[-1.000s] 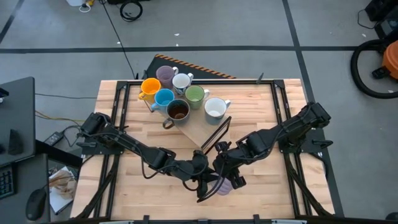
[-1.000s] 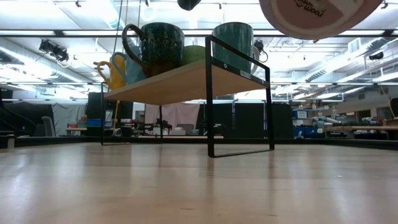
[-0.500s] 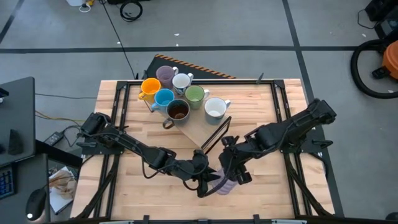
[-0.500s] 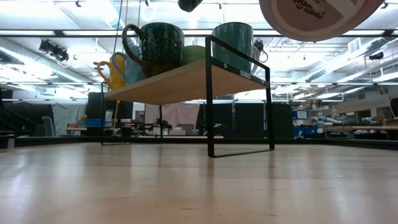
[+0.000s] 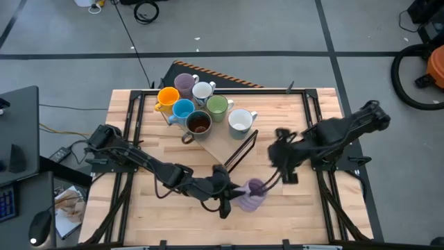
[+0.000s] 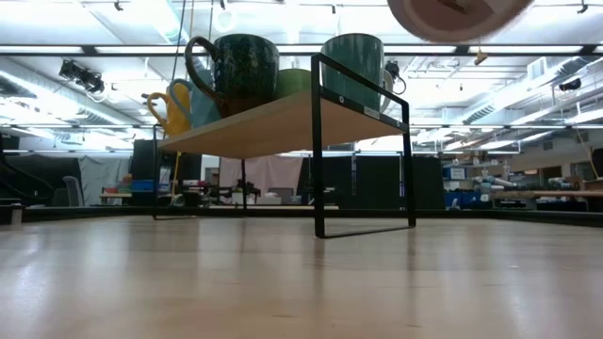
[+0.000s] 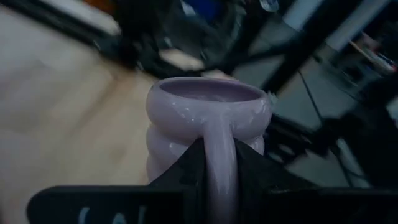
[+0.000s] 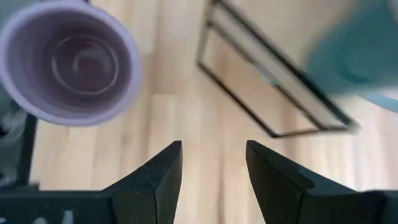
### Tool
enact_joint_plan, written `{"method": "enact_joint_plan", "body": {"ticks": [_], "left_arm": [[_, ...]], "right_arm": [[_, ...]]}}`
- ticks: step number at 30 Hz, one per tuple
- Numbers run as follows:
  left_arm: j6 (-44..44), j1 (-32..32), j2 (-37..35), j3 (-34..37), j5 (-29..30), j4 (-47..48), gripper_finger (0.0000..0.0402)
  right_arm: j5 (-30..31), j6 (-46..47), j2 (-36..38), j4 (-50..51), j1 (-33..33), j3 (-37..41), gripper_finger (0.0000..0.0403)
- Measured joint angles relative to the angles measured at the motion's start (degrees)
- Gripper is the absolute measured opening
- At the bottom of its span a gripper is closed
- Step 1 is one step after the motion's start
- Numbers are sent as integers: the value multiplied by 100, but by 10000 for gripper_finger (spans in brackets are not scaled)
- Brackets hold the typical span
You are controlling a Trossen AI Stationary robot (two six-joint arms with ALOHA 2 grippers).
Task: Place coffee mugs
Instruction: Put the violet mug on the shelf
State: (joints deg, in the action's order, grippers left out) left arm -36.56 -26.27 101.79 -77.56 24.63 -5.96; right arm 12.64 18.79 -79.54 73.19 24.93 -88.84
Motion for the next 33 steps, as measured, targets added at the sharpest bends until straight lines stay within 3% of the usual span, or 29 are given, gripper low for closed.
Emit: {"method": "enact_joint_plan", "body": {"ticks": [8,18,25,33], "left_arm": [[754,-102,-502,0,1628,155,57],[1327,-509,-714,-2,4307,475,57],[1179,-575,-707,-11,5045,972,57],[-10,-354,-553,-11,5244,2092,57]], "right_arm": [[1359,1248,1028,689,17,0,183],[1476,1427,1424,979,17,4,183],[1474,1418,1369,1003,17,9,183],[1314,1420,1196,919,22,9,182]]}}
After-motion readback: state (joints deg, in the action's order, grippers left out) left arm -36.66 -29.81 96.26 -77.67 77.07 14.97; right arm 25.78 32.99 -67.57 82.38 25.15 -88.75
